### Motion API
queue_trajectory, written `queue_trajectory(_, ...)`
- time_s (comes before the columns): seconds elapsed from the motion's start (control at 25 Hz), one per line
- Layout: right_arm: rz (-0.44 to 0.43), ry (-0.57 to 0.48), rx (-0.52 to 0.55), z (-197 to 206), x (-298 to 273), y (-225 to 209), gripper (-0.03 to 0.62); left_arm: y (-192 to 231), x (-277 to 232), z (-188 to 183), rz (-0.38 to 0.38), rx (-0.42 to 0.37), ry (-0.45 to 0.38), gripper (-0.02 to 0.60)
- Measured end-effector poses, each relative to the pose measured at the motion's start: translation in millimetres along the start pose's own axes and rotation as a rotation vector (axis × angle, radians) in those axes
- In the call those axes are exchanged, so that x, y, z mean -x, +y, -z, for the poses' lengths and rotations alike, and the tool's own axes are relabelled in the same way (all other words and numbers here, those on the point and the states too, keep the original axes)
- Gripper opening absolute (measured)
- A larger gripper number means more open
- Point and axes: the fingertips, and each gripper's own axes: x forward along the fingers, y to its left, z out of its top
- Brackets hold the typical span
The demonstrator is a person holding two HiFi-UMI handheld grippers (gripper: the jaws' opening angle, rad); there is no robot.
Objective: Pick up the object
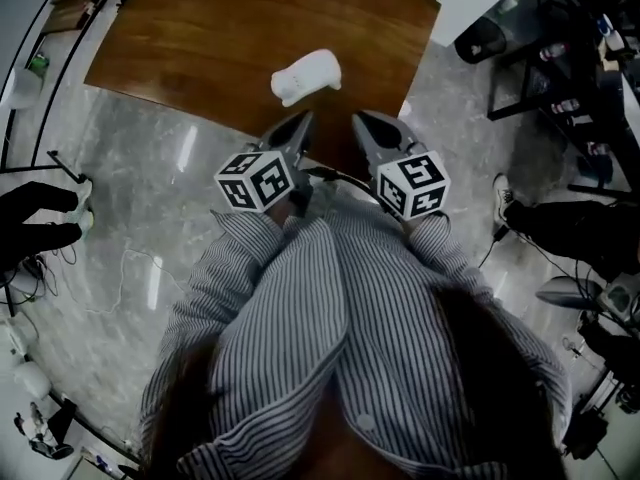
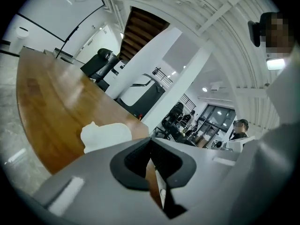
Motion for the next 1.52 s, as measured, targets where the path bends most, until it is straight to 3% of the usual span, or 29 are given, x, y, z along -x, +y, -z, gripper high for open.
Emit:
queue_trajectory(0.2,0.01,-0.002,-0.026,-1.8,-16.0,-13.4,0.002,14.6,-30.3,-1.2,0.025,0.005,0.056,0.008)
queue_trajectory(0.32,0.006,0.006,-0.025,-5.9,-21.6,-24.5,0.002,20.0,-44.2,-6.7,0.014,-0.037,0.068,0.017)
queue_trajectory(0.4,0.001,0.007,-0.017,-11.3,-26.3,-29.8,0.002,23.2,-52.1,-11.4,0.005,-0.101,0.092,0.02)
queue_trajectory(0.52,-0.014,0.019,-0.014,-17.7,-34.0,-33.9,0.002,30.6,-60.8,-17.9,-0.018,-0.218,0.149,0.075)
queue_trajectory(0.64,-0.02,0.035,-0.01,-21.4,-38.4,-41.6,0.002,40.2,-70.4,-20.5,-0.04,-0.317,0.201,0.08)
queue_trajectory(0.88,-0.002,0.068,-0.071,-11.7,-42.9,-65.5,0.002,60.6,-98.2,-10.0,-0.023,-0.502,0.366,0.246)
queue_trajectory(0.96,-0.004,0.078,-0.083,-9.9,-45.3,-68.2,0.002,68.3,-104.4,-8.1,-0.012,-0.604,0.431,0.307)
queue_trajectory(1.16,0.004,0.093,-0.112,-4.6,-48.7,-74.8,0.002,81.3,-115.0,4.4,0.05,-0.847,0.617,0.368)
queue_trajectory(1.36,0.009,0.104,-0.144,0.2,-51.6,-81.9,0.002,95.1,-125.3,19.2,0.088,-0.936,0.782,0.433)
queue_trajectory(1.52,0.012,0.112,-0.161,4.0,-53.7,-85.7,0.002,101.1,-132.1,26.3,0.114,-0.936,0.85,0.437)
